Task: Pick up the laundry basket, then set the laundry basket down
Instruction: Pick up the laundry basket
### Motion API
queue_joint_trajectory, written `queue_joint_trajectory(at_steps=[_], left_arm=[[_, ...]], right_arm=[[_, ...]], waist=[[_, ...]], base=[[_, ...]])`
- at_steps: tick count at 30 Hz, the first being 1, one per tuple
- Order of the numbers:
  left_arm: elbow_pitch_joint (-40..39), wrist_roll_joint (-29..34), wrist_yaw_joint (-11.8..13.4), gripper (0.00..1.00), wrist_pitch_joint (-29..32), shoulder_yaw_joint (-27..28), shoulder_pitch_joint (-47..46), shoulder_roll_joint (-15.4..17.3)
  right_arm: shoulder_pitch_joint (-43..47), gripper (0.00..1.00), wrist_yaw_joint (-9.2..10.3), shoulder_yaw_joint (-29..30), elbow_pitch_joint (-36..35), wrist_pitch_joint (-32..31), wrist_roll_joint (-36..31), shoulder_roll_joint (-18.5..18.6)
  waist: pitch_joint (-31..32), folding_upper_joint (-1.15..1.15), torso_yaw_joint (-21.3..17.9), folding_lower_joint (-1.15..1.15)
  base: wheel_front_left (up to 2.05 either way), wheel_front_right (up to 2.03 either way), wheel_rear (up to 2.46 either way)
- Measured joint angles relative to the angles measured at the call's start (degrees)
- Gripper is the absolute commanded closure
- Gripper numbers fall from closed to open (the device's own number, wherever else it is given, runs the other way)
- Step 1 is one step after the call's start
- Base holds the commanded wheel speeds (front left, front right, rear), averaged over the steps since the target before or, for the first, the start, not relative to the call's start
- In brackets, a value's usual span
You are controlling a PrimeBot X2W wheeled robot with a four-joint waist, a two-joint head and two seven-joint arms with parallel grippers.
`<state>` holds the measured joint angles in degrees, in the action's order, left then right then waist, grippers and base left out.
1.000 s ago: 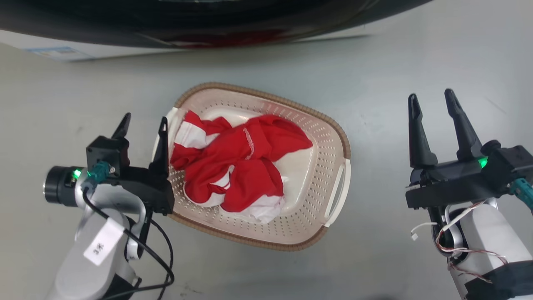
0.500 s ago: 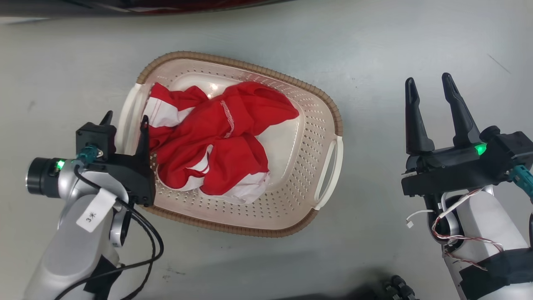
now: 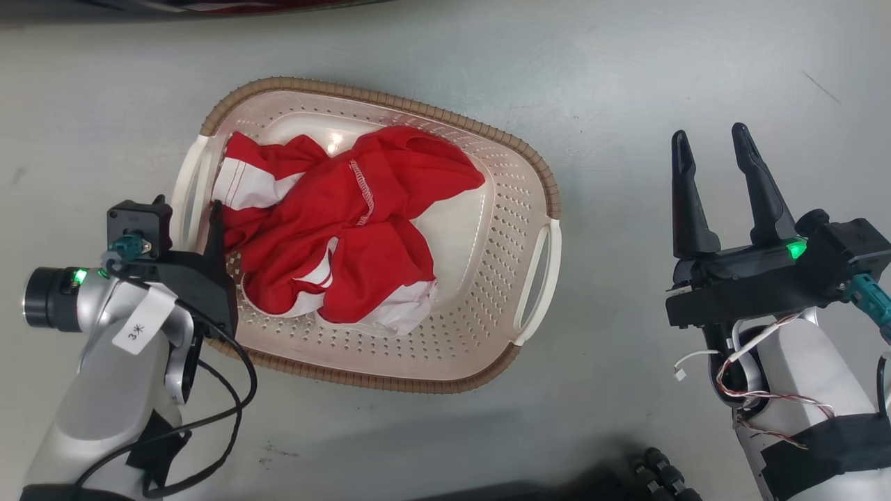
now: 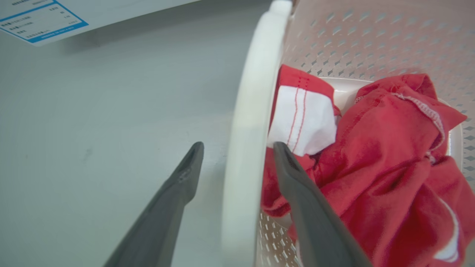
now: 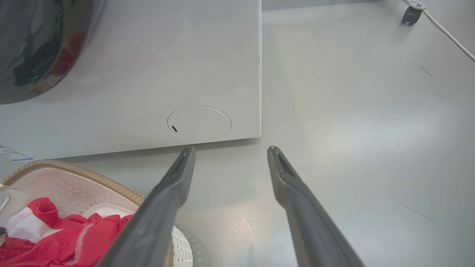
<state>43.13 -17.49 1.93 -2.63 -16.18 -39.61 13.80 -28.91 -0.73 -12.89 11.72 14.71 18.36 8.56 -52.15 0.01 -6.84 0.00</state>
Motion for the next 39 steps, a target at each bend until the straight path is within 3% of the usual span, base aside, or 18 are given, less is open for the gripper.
queue_joint_trajectory(at_steps=[1,3,4,7,20,30,39], left_arm=[[0.47,0.00,-0.02,0.62,-0.01,0.05,-0.37,-0.02],[1.31,0.00,-0.48,0.95,-0.07,-0.08,-1.06,-0.05],[1.63,0.05,-0.49,1.00,-0.12,-0.30,-1.36,-0.10],[2.68,0.20,-1.93,1.00,-0.91,-1.01,-1.64,-0.16],[6.98,0.34,-2.45,1.00,-3.05,-1.45,-3.83,-1.90],[12.79,-5.19,-3.00,1.00,-4.03,2.45,-3.07,-6.94],[16.36,-7.75,-4.13,1.00,-3.47,3.98,-2.34,-7.79]], right_arm=[[-0.02,0.00,-0.14,0.08,0.09,0.00,-0.19,-0.01],[-0.07,0.00,-0.30,0.21,0.24,0.00,-0.19,-0.07],[-0.10,0.00,-0.31,0.30,0.31,0.00,-0.19,-0.10],[-0.25,0.00,-0.38,0.49,0.51,0.00,-0.33,-0.18],[-0.90,0.00,-1.32,1.53,1.42,0.00,-0.77,-0.26],[-0.87,0.00,-1.81,3.11,2.26,0.00,-1.12,-0.09],[-0.91,0.00,-2.31,3.11,2.46,0.00,-1.41,-0.10]], waist=[[-0.07,0.00,-0.05,0.00],[-0.18,0.00,-0.14,0.00],[-0.23,0.00,-0.16,0.00],[-0.31,-0.01,-0.19,0.00],[-0.20,-0.01,0.44,0.00],[1.68,-0.01,2.32,0.00],[2.55,-0.01,3.30,0.00]], base=[[0.00,0.00,0.00],[0.00,0.00,0.00],[0.00,0.00,0.00],[0.00,0.00,0.00],[0.00,0.00,0.00],[0.00,0.00,0.00],[0.00,0.00,0.00]])
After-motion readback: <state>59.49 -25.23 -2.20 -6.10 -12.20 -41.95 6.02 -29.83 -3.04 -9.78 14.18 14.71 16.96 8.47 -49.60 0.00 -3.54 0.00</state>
